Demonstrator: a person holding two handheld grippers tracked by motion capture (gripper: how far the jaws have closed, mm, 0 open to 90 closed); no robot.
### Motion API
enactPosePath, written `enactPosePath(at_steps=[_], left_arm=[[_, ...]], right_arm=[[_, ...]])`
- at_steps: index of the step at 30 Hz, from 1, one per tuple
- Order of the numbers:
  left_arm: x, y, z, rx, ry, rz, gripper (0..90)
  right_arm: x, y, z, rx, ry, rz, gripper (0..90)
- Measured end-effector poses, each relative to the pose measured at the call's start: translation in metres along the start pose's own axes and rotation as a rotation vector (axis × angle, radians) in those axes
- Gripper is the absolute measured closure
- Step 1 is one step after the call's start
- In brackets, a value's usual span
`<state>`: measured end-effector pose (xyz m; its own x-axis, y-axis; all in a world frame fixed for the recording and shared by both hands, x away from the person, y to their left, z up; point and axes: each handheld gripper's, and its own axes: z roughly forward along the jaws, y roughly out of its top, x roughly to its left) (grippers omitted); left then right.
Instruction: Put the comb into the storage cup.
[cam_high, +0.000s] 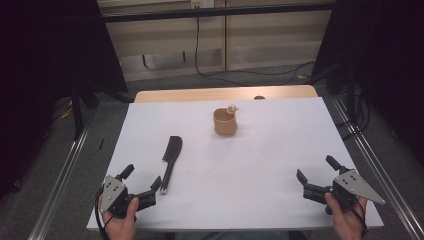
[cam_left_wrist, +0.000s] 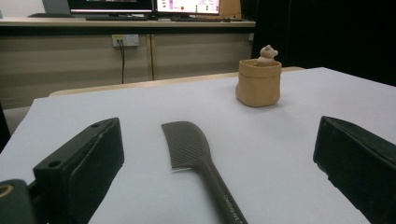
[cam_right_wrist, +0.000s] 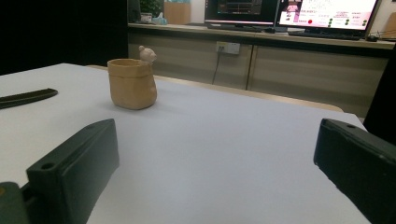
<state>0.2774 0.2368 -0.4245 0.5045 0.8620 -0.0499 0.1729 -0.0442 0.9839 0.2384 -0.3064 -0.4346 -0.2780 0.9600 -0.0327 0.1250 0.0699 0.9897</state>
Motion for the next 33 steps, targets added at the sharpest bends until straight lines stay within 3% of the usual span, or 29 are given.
enactPosePath(at_steps=[13, 18, 22, 25, 33], left_arm=[[0.003, 0.004, 0.005, 0.032, -0.052, -0.020, 3.6], [0.005, 0.005, 0.011, 0.045, -0.059, -0.011, 4.2], [0.007, 0.008, 0.017, 0.083, -0.108, 0.003, 5.7], [0.009, 0.010, 0.020, 0.104, -0.143, -0.022, 5.7], [0.011, 0.015, 0.025, 0.156, -0.191, -0.018, 4.3]], right_arm=[[0.000, 0.000, 0.000, -0.002, 0.015, 0.007, 0.0], [0.000, -0.001, 0.000, -0.002, 0.022, 0.011, 0.0], [0.000, -0.001, 0.000, 0.000, 0.022, 0.006, 0.0], [0.001, -0.001, 0.000, 0.002, 0.023, 0.007, 0.0], [0.002, 0.000, 0.001, 0.003, 0.024, 0.003, 0.0]])
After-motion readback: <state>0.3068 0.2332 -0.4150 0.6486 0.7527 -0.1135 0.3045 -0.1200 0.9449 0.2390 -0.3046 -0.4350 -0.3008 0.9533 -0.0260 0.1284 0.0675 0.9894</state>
